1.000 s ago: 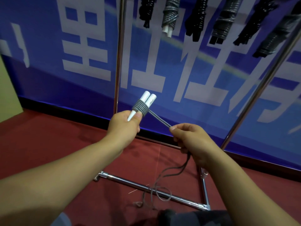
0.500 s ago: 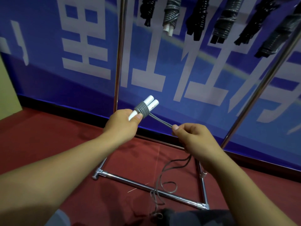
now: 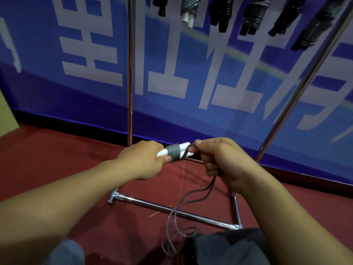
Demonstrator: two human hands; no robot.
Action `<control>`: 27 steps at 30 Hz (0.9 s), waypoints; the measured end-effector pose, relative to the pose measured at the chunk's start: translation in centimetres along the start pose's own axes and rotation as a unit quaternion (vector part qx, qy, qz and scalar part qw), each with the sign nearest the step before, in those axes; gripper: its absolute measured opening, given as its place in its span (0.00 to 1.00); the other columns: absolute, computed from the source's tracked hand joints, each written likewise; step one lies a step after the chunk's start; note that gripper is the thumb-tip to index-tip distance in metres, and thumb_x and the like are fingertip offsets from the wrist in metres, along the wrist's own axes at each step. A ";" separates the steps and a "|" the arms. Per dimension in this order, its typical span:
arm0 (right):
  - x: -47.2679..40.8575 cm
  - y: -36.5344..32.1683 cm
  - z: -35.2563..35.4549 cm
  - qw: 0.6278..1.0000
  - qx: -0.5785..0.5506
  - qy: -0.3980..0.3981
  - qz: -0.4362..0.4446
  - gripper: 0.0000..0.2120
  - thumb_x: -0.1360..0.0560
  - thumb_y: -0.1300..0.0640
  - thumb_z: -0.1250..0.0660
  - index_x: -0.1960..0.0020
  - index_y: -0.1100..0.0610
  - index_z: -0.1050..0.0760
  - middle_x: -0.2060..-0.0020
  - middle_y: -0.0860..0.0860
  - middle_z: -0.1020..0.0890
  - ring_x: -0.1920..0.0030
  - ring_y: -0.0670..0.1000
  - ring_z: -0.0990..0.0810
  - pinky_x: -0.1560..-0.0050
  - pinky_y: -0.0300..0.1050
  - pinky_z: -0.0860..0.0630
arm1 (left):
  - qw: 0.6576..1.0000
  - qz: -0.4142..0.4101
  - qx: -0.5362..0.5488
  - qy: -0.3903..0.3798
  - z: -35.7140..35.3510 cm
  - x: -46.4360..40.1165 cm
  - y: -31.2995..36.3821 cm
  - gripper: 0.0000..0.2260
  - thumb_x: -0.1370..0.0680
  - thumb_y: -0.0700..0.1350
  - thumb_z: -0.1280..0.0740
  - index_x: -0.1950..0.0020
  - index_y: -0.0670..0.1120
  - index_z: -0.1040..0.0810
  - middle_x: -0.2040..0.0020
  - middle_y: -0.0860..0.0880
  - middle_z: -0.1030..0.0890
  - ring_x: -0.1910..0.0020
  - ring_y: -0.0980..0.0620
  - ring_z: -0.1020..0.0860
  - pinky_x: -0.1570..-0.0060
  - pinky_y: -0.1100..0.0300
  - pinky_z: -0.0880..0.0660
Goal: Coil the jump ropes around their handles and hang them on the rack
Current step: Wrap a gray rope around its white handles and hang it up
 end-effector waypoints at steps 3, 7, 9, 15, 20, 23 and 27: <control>-0.1 0.1 0.4 1.000 -0.006 0.014 0.003 0.13 0.18 0.56 0.37 0.54 0.62 0.19 0.77 0.46 0.38 0.75 0.46 0.42 0.74 0.39 0.41 | 0.999 -0.024 0.013 -0.031 -0.7 0.3 0.7 0.14 0.20 0.58 0.36 0.59 0.51 0.26 0.61 0.52 0.21 0.59 0.49 0.21 0.55 0.52 0.23; -0.5 0.4 0.6 0.999 -0.019 0.027 0.003 0.13 0.17 0.56 0.38 0.54 0.63 0.20 0.77 0.46 0.38 0.76 0.45 0.42 0.74 0.39 0.41 | 0.994 -0.071 0.032 -0.071 -1.8 0.6 1.9 0.16 0.20 0.57 0.35 0.63 0.49 0.26 0.66 0.52 0.22 0.63 0.49 0.22 0.60 0.54 0.27; -0.8 0.8 0.8 0.999 -0.029 0.037 -0.003 0.13 0.17 0.56 0.38 0.54 0.63 0.20 0.77 0.46 0.37 0.77 0.45 0.41 0.75 0.39 0.41 | 0.991 -0.091 0.038 -0.086 -2.2 0.8 2.4 0.16 0.20 0.56 0.35 0.64 0.49 0.27 0.66 0.51 0.24 0.65 0.50 0.25 0.63 0.56 0.30; -1.3 1.8 1.1 0.996 -0.062 0.053 -0.043 0.13 0.17 0.56 0.38 0.55 0.62 0.21 0.77 0.46 0.35 0.77 0.46 0.41 0.75 0.40 0.41 | 0.984 -0.150 0.040 -0.090 -1.8 1.5 3.9 0.15 0.20 0.55 0.34 0.64 0.50 0.29 0.68 0.53 0.25 0.68 0.52 0.27 0.65 0.57 0.32; -1.4 3.1 1.1 0.992 -0.062 0.049 -0.095 0.13 0.18 0.56 0.38 0.55 0.62 0.21 0.76 0.48 0.33 0.78 0.45 0.41 0.77 0.38 0.42 | 0.981 -0.179 -0.061 -0.037 -1.0 2.6 4.6 0.15 0.21 0.59 0.35 0.63 0.54 0.32 0.68 0.53 0.27 0.68 0.55 0.29 0.66 0.56 0.36; -1.4 3.4 1.4 0.992 -0.050 0.052 -0.106 0.14 0.18 0.56 0.37 0.58 0.62 0.21 0.77 0.48 0.33 0.79 0.45 0.41 0.78 0.38 0.42 | 0.972 -0.205 -0.118 0.004 -0.3 3.2 5.2 0.14 0.20 0.60 0.37 0.59 0.55 0.34 0.69 0.54 0.32 0.65 0.51 0.31 0.64 0.55 0.37; -1.3 2.7 2.6 0.988 0.100 0.089 -0.071 0.15 0.20 0.54 0.33 0.62 0.60 0.20 0.78 0.48 0.29 0.78 0.48 0.37 0.77 0.39 0.40 | 0.953 -0.244 -0.174 0.033 -0.1 3.9 6.3 0.10 0.19 0.62 0.41 0.51 0.56 0.31 0.67 0.52 0.32 0.56 0.47 0.23 0.61 0.56 0.39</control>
Point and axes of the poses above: each hand's wrist, its own x-axis away from the middle knuckle, its own z-axis out of the back of the hand, y = z × x, the point moved 10 cm from there along -x, towards the middle knuckle
